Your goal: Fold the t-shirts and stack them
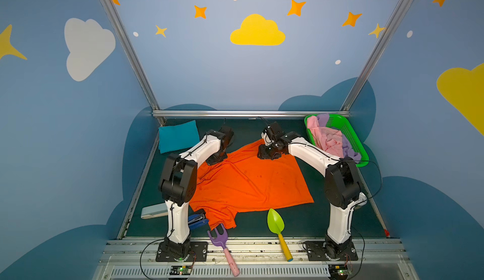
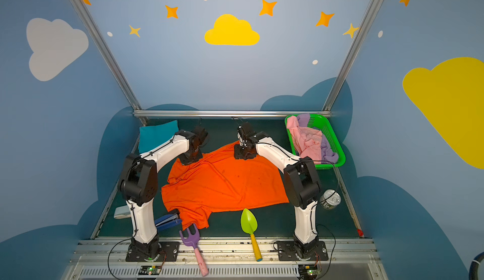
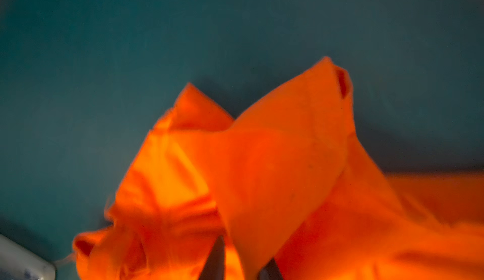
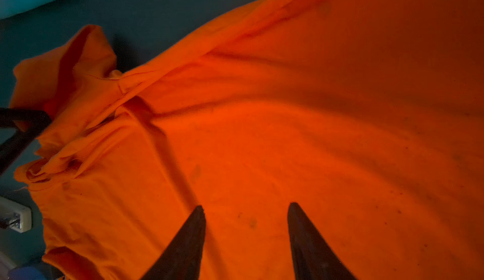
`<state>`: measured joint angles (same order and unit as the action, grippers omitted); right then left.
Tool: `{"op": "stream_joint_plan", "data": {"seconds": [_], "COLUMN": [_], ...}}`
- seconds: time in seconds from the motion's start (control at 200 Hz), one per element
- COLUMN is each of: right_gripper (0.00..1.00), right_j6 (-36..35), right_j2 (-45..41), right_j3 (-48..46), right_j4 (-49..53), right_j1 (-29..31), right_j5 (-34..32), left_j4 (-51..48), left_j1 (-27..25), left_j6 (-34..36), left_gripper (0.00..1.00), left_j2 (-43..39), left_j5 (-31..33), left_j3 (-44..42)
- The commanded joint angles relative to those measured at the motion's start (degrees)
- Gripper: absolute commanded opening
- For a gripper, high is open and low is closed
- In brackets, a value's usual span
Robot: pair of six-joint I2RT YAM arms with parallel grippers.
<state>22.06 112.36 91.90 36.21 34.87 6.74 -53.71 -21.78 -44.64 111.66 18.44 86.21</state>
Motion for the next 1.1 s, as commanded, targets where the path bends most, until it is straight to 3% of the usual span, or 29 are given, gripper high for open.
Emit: {"op": "stream_joint_plan", "data": {"seconds": [0.0, 0.2, 0.39, 0.621, 0.771, 0.921, 1.096], "right_gripper": [0.52, 0.53, 0.53, 0.54, 0.55, 0.56, 0.55], "right_j6": [1.0, 1.4, 0.5, -5.3, -9.7, -14.4, -18.6], "right_j2": [-2.2, -2.3, 4.0, 15.6, 22.3, 26.4, 27.9], "right_j3": [0.5, 2.0, 11.7, 26.6, 34.0, 37.3, 36.3], "right_j4": [0.2, 0.5, 1.7, 3.1, 2.5, 2.6, 1.0], "right_j1": [1.1, 1.8, 2.3, 6.7, 9.2, 11.2, 13.7], "right_j5": [2.7, 4.5, 9.9, 14.5, 14.9, 15.4, 12.1], "left_j4": [2.4, 3.7, 1.8, 5.5, 7.4, 11.4, 12.4], "left_j1": [0.5, 0.3, 0.8, 5.6, 10.1, 9.3, 7.7], "left_j6": [-3.6, -4.4, -4.0, -6.9, -5.0, -3.7, -3.9], "left_gripper": [0.39, 0.34, 0.34, 0.49, 0.53, 0.58, 0.59], "left_j2": [1.3, -3.7, -12.7, -25.2, -23.0, -18.7, -13.7], "left_j5": [-0.8, -3.6, -6.4, -5.9, -9.7, -14.7, -15.7], "left_j3": [-6.4, -12.2, -15.9, -23.1, -21.2, -18.5, -15.3]}}
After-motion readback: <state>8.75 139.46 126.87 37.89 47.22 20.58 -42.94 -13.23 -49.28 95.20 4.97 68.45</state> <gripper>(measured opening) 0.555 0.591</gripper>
